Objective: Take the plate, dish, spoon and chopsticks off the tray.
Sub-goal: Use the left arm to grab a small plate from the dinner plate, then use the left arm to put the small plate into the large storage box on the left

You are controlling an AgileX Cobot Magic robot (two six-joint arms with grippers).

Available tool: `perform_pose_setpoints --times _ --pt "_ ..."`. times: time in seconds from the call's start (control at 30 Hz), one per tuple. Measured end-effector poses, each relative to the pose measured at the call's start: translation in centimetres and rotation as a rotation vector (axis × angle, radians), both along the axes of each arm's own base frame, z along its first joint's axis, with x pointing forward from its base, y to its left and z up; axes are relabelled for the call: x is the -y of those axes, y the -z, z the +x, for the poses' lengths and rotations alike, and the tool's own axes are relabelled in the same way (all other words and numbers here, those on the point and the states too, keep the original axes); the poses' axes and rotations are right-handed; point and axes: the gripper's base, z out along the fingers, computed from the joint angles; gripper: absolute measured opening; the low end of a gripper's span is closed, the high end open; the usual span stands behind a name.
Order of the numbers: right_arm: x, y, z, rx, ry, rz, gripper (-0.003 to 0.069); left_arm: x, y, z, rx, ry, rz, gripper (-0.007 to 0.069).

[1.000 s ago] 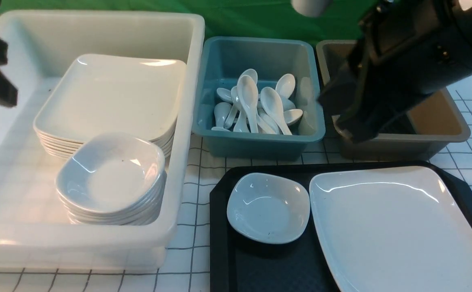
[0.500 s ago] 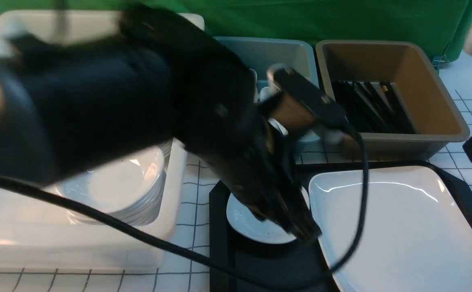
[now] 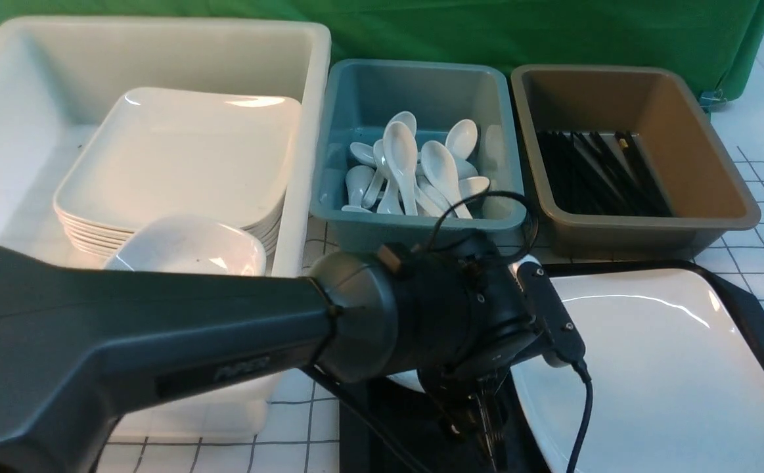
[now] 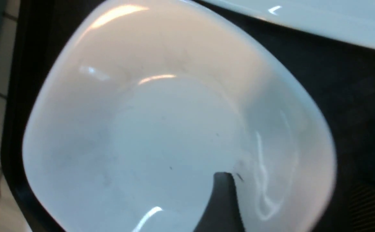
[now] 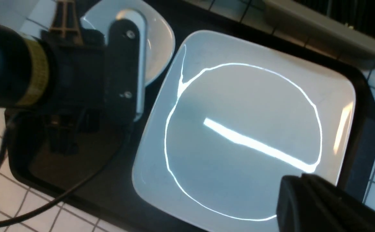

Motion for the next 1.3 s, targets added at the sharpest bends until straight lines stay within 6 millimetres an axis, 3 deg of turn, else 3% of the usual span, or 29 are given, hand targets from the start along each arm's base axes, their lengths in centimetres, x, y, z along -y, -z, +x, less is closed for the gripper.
perform_pose_setpoints --times 0.13,0.23,0.33,0.4,0.47,0.67,0.87,0.9,1.0,1.07,1.13,1.2,1.23,1.27,1.3 --pt "-0.1 -0.3 -0.4 0.010 -0.004 0.019 0.0001 0.2 1.1 0.3 0.010 0.021 0.022 0.0497" --pt "-0.2 -0.3 -0.4 0.006 -0.008 0.035 0.0001 0.4 1.2 0.4 0.019 0.025 0.009 0.0448" --pt "-0.3 -0.3 -0.5 0.003 -0.012 0.053 0.0001 0.4 1.4 0.5 0.016 0.003 -0.006 0.0352" --pt "-0.4 -0.3 -0.5 0.002 -0.015 0.064 0.0001 0.2 1.5 0.7 0.000 -0.022 -0.014 0.0213" --pt "-0.5 -0.3 -0.5 0.001 -0.017 0.065 0.0001 0.2 1.2 0.8 0.011 -0.017 -0.015 0.0129" --pt "-0.5 -0.5 -0.3 0.024 -0.013 0.073 0.0001 0.4 -1.2 0.8 -0.025 -0.084 -0.027 0.0073" --pt "-0.7 -0.8 -0.1 0.058 -0.009 0.110 0.0001 0.5 -7.5 0.2 -0.068 -0.177 -0.159 0.0027" --pt "-0.8 -1.0 -0.1 0.060 -0.013 0.129 0.0001 0.3 -10.8 0.2 -0.034 -0.184 -0.223 0.0026" --pt "-1.0 -1.5 -0.2 0.072 -0.018 0.154 0.0001 -0.7 -15.0 0.0 0.020 -0.194 -0.302 0.0026" --pt "-1.3 -2.8 -0.4 0.100 -0.031 0.206 0.0001 -3.1 -19.9 -0.3 0.091 -0.234 -0.387 0.0026" --pt "-1.8 -4.2 -0.7 0.138 -0.077 0.258 0.0001 -5.7 -23.1 -0.4 0.148 -0.287 -0.424 0.0026" --pt "-2.3 -5.1 -0.8 0.167 -0.136 0.299 0.0001 -8.1 -24.9 -0.3 0.188 -0.335 -0.431 0.0026" --pt "-2.7 -5.8 -0.8 0.181 -0.179 0.336 0.0001 -10.2 -26.0 -0.2 0.211 -0.387 -0.426 0.0026" --pt "-2.8 -5.9 -0.7 0.185 -0.189 0.339 0.0001 -10.5 -26.1 -0.2 0.214 -0.395 -0.425 0.0026" --pt "-3.5 -6.5 -0.5 0.184 -0.235 0.395 0.0001 -12.5 -26.7 -0.1 0.228 -0.447 -0.420 0.0026"
